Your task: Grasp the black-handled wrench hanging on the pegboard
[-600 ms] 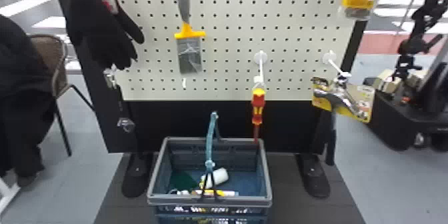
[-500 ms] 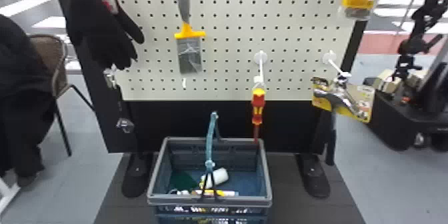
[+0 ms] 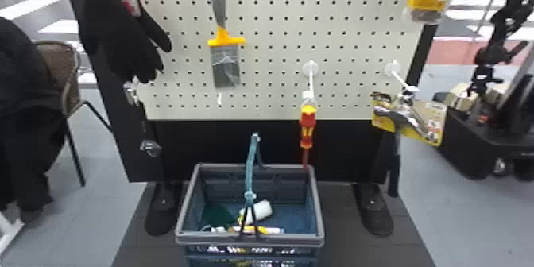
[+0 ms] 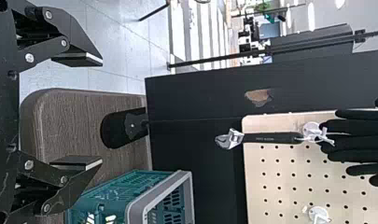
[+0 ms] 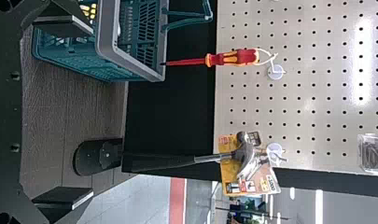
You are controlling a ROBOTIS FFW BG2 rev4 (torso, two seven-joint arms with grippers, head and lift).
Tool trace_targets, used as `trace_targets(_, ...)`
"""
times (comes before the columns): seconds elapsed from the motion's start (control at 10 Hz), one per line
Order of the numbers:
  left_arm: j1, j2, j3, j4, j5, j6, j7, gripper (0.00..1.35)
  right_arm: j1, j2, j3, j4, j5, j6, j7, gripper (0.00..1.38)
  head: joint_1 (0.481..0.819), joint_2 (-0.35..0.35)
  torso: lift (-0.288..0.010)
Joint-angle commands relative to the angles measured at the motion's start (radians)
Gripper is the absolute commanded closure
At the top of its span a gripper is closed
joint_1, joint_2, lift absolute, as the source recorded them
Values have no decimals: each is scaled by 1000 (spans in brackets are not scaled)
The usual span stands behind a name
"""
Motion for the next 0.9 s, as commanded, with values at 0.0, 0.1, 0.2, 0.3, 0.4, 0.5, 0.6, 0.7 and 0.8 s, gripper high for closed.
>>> trace_targets(0.0,-4,-4,2,-4,0,0,0,521,0,0,1,-5,0,8,0,98,549,0,-100)
trace_targets(0.1,-17,-4,8,1,2,6,0,521,0,1,1,-5,-2,8,0,98,549,0,-100)
trace_targets(0.2,-45,-4,20,-4,3,31,-23,521,0,0,1,-3,-3,8,0,98,549,0,-100)
trace_targets(0.3,-84,-4,35,1,-2,77,-78,513,-2,0,1,-3,-5,10,0,98,549,0,-100)
trace_targets(0.4,-101,-4,38,1,11,92,-90,506,-2,1,1,-3,-6,11,1,98,549,0,-100)
trace_targets(0.5,-131,-4,42,1,26,121,-101,504,-2,1,1,0,-6,11,1,98,549,0,-100)
trace_targets(0.6,-185,-4,55,1,21,173,-149,506,-4,1,1,0,-6,13,5,98,549,0,-100)
trace_targets(0.7,-228,6,68,1,15,204,-184,506,-13,1,1,7,-6,14,17,98,549,0,-100)
trace_targets(0.8,-262,17,75,1,29,216,-189,506,-15,3,1,10,-6,14,21,98,549,0,-100)
